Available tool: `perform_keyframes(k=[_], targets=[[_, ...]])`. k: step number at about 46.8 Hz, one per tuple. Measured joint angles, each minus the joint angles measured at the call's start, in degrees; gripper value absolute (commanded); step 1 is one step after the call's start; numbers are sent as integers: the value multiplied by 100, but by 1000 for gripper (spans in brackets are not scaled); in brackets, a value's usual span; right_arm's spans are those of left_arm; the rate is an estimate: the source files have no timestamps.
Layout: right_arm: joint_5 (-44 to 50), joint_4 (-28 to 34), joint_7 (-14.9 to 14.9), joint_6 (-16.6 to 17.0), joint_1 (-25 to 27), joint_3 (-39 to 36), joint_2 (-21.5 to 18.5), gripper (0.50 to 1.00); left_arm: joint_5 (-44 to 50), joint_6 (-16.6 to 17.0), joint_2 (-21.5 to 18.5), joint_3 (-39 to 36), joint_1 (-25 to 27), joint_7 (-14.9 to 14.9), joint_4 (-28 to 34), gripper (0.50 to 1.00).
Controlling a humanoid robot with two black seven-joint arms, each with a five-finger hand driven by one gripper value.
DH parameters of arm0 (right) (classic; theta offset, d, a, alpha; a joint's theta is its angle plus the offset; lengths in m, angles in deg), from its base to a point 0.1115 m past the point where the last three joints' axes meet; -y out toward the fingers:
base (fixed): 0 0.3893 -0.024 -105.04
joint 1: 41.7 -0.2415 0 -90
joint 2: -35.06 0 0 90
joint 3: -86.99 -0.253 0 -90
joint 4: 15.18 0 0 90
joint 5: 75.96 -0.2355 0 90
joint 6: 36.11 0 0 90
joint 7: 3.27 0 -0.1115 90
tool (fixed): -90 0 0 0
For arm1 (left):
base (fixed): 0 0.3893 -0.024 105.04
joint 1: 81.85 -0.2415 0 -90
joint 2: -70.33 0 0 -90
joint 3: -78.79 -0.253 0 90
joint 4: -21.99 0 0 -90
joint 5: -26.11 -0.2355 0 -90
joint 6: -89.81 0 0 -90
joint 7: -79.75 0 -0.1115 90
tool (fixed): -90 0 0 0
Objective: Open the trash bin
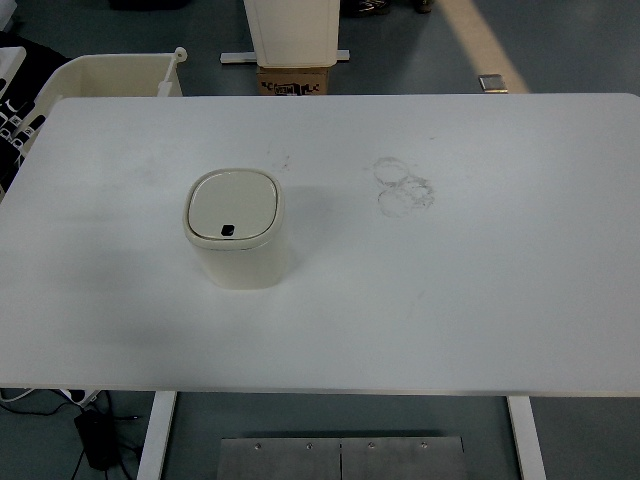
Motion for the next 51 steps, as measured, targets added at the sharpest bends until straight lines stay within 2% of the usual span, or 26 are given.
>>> perform_keyframes(k=[51], targets=[[1,0,0,0,0,-4,0,991,-13,54,-59,-12,76,-36,21,1000]])
